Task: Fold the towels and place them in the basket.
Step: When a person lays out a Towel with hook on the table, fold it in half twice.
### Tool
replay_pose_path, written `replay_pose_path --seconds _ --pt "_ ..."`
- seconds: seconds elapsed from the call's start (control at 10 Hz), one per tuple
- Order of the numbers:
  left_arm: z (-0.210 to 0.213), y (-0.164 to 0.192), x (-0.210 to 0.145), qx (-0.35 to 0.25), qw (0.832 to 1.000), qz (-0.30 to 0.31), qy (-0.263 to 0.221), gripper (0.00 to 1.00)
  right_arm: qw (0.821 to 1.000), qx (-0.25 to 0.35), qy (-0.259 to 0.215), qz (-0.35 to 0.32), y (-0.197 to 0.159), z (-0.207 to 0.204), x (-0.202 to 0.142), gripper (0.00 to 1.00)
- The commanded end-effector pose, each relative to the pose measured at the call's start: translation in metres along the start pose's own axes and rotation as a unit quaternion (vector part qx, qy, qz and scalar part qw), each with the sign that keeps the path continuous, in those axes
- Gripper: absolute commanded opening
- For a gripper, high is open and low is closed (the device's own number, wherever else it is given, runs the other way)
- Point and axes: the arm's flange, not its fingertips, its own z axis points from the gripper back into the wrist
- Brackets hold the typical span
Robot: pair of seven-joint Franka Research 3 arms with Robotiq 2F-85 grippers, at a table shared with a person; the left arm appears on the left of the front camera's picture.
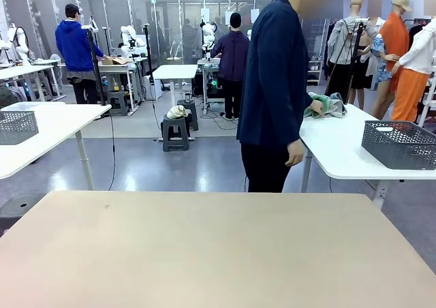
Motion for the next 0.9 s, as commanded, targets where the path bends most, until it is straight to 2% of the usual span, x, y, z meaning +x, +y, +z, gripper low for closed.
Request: replay_pose_path --seconds 0.0,0.8 --pt "0.0003 -0.0012 0.0009 -0.005 1.0 -0.006 -0.005 1.0 1.0 0.0 -0.006 0.003 0.0028 0.0044 -0.0016 1.0" --pt "0.0003 -0.0012 0.0009 -0.005 1.0 -0.006 -0.005 1.0 1.0 0.0 -0.006 0.003 0.0028 0.0044 -0.0016 1.0"
